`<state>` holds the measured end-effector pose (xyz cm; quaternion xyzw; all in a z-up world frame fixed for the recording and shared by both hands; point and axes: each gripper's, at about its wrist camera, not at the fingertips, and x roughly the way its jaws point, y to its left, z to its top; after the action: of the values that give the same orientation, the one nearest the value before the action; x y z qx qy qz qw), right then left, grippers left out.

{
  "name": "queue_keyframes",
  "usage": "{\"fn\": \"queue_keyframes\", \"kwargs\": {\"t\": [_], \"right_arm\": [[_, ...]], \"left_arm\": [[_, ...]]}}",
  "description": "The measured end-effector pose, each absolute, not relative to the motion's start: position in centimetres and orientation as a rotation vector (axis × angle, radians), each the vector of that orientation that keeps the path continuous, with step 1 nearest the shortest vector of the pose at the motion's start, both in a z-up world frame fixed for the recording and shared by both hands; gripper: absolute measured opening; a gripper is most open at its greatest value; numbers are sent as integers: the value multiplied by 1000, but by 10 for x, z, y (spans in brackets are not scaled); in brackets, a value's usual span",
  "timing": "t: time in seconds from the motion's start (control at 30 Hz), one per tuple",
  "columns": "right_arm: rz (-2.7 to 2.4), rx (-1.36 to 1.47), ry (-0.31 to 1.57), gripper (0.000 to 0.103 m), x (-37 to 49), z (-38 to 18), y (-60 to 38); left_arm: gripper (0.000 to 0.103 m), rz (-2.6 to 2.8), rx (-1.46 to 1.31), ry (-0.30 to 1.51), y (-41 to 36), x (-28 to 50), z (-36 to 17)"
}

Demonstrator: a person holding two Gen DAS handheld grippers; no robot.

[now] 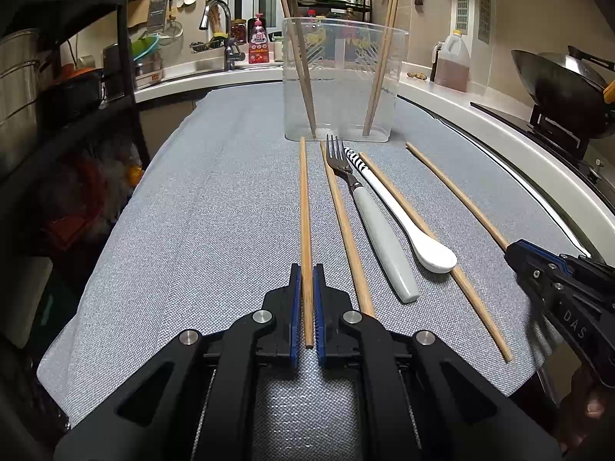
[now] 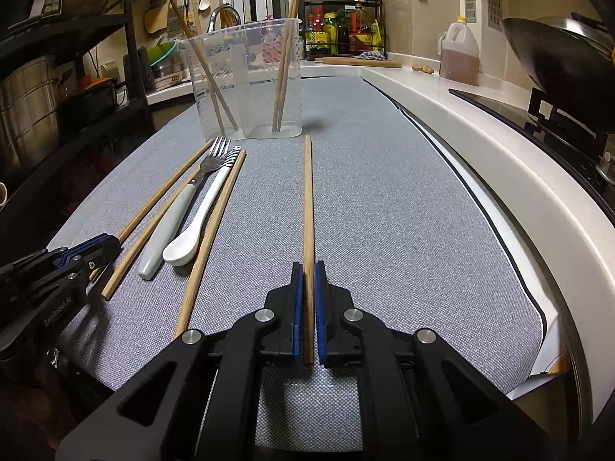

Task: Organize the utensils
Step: 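Close the left tool on its chopstick while the right tool closes on its chopstick, then lift both held chopsticks and carry them over the clear container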

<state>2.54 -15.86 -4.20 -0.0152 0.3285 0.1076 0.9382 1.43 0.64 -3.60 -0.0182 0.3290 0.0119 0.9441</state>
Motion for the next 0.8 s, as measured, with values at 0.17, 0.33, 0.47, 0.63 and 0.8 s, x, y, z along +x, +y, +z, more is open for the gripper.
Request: {"fn": "queue_keyframes", "kwargs": {"t": [0.17, 0.33, 0.47, 0.63, 0.8], "right_arm": [[228, -12, 678, 6, 25, -42, -158], [232, -9, 660, 6, 22, -35, -157], [232, -12, 635, 6, 17, -24, -159], [234, -11, 596, 6, 10, -8, -161], [242, -13, 544, 6, 1, 13, -162]], "left_arm": [[6, 23, -40, 673, 5, 14, -36], [6, 23, -35, 663, 5, 11, -32], [6, 16, -28, 643, 6, 6, -28], [6, 4, -17, 604, 3, -4, -16], [6, -3, -35, 574, 3, -13, -4]]}}
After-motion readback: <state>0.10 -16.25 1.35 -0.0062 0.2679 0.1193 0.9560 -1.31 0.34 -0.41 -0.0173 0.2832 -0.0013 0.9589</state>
